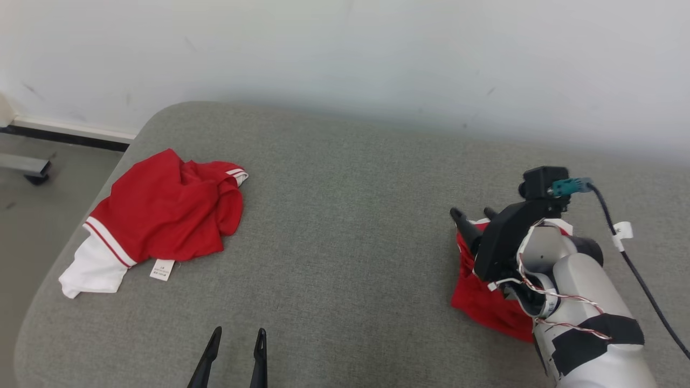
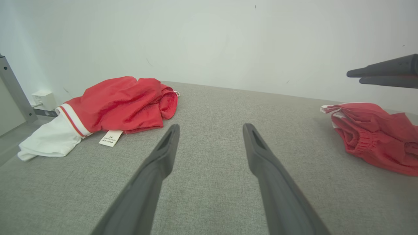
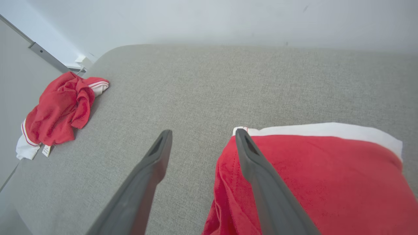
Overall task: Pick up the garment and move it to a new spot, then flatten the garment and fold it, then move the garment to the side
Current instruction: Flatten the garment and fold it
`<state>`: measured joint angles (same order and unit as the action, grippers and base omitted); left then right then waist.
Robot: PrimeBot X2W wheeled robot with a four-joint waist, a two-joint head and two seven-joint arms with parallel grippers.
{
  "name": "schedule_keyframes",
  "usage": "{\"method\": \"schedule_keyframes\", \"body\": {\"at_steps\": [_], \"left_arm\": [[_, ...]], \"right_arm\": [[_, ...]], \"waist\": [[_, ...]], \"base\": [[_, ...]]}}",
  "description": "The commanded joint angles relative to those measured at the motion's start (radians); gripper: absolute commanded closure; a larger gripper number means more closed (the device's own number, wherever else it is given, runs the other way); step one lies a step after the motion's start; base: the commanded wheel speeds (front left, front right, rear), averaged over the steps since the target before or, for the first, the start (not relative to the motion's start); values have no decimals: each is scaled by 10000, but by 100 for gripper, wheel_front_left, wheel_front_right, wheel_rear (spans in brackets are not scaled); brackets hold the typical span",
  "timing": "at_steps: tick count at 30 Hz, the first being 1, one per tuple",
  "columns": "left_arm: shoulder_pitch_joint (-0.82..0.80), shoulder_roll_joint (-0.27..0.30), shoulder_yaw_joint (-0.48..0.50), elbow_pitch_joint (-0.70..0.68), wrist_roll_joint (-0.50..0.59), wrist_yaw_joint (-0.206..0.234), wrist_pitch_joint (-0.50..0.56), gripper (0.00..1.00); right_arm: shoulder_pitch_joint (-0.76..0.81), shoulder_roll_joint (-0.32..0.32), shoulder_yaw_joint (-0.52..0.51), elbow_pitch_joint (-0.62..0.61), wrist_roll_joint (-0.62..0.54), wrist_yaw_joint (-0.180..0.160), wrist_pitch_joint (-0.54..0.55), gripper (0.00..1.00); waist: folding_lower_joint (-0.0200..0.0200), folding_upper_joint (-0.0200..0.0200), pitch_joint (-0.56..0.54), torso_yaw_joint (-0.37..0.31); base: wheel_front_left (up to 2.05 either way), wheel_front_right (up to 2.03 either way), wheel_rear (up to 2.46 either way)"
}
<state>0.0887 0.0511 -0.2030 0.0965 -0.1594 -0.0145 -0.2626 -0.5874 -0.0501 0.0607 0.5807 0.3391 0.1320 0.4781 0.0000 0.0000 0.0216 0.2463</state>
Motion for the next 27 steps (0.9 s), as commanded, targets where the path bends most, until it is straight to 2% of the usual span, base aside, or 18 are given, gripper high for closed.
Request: {"method": "schedule_keyframes", "body": {"at_steps": [1,12,20,22,23,27], "left_arm": [[154,-13,37,-43,60,44,-31,0],[333,-13,-97,-119,-64,43,-31,0],[335,-12,-257,-36,-142,60,-31,0],[299,-14,-276,-21,-144,57,-31,0],[277,-14,-293,-5,-142,50,-31,0],[217,-14,-333,19,-115,2,-31,0]], "right_arm": [[6,-7,-78,-95,-112,-26,-119,0],[2048,-900,-1671,-1137,-1587,-26,-1491,0],[3264,-690,-2103,-1199,-2210,-26,-2764,0],[3242,-571,-2044,-1080,-2297,-26,-3024,31],[3185,-527,-1975,-1009,-2395,-26,-3133,100],[2907,-401,-1792,-750,-2611,-26,-3344,100]], "waist": [[0,0,-134,-148],[0,0,-442,-532],[0,0,-433,-546],[0,0,-412,-535],[0,0,-400,-518],[0,0,-369,-420]], "base": [[0,0,0],[0,0,0],[0,0,0],[0,0,0],[0,0,0],[0,0,0]]}}
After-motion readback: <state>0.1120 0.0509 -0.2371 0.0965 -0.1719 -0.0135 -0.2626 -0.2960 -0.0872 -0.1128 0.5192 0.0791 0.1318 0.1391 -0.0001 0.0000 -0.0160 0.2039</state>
